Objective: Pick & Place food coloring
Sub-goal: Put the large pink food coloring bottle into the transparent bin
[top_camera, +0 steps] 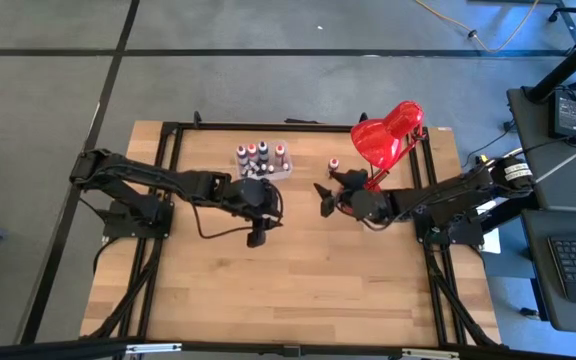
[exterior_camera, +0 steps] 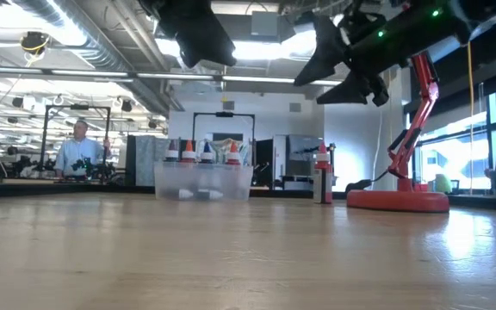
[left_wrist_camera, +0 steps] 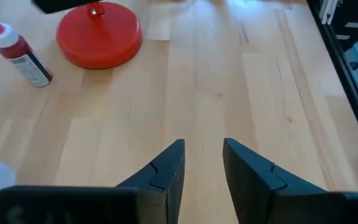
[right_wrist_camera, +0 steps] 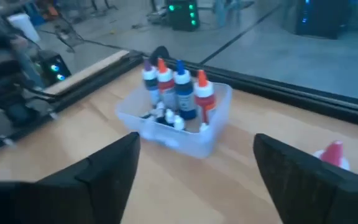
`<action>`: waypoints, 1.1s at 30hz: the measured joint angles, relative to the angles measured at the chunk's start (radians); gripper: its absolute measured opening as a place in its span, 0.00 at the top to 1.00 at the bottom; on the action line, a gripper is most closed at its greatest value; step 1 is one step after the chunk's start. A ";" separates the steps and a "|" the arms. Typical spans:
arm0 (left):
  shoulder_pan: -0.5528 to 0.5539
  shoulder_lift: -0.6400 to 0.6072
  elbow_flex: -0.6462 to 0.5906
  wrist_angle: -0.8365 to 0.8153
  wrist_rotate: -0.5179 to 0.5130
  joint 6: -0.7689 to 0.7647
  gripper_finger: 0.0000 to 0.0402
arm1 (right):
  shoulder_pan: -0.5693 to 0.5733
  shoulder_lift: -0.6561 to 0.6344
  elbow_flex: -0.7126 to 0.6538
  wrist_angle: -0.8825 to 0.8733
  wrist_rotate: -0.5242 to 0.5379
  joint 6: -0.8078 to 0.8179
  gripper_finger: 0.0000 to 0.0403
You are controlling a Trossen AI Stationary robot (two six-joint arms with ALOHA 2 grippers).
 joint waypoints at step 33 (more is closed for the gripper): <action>-0.002 0.001 0.000 -0.087 -0.001 0.157 0.73 | -0.295 0.127 0.001 -0.085 -0.093 0.218 0.16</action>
